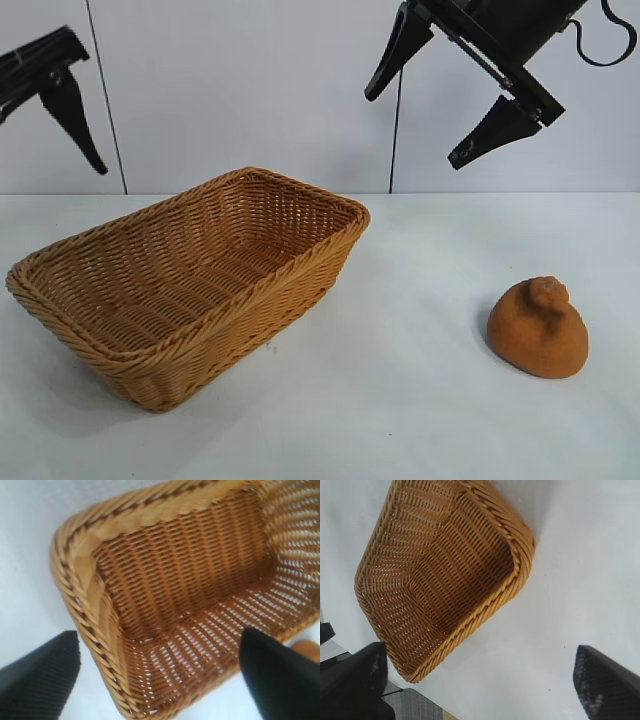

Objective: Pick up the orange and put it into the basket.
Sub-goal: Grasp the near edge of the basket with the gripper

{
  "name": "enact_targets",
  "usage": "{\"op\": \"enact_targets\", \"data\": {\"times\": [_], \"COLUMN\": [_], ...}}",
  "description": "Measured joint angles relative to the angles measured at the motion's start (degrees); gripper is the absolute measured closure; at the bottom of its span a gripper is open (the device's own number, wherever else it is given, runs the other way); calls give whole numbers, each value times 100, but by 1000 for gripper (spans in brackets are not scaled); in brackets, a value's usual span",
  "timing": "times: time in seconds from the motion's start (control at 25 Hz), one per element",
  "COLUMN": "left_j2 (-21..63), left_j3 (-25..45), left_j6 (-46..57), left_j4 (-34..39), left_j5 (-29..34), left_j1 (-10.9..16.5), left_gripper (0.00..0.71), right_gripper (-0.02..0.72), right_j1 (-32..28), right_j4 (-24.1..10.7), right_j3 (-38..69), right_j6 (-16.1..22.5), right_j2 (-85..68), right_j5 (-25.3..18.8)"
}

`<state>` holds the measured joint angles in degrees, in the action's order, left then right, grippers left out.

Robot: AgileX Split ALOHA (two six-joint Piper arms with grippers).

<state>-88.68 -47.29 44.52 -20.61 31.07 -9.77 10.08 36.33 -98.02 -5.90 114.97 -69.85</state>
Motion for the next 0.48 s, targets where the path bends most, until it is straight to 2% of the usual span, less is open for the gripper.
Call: {"op": "enact_targets", "data": {"times": [0.2, 0.32, 0.48], "left_j2": [0, -9, -328], "left_j3": [333, 338, 344], "left_j6": [353, 501, 649], "left_j4": [0, 0, -5], "left_j5": [-464, -746, -823], "left_j1": [-16, -131, -196], "left_gripper": [95, 95, 95], "right_gripper": [10, 10, 10], "right_j1": [0, 0, 0], "right_j4": [0, 0, 0], "right_j3": [0, 0, 0], "right_j6": [-5, -5, -16], "right_j2": [0, 0, 0], "right_j5": [0, 0, 0]}}
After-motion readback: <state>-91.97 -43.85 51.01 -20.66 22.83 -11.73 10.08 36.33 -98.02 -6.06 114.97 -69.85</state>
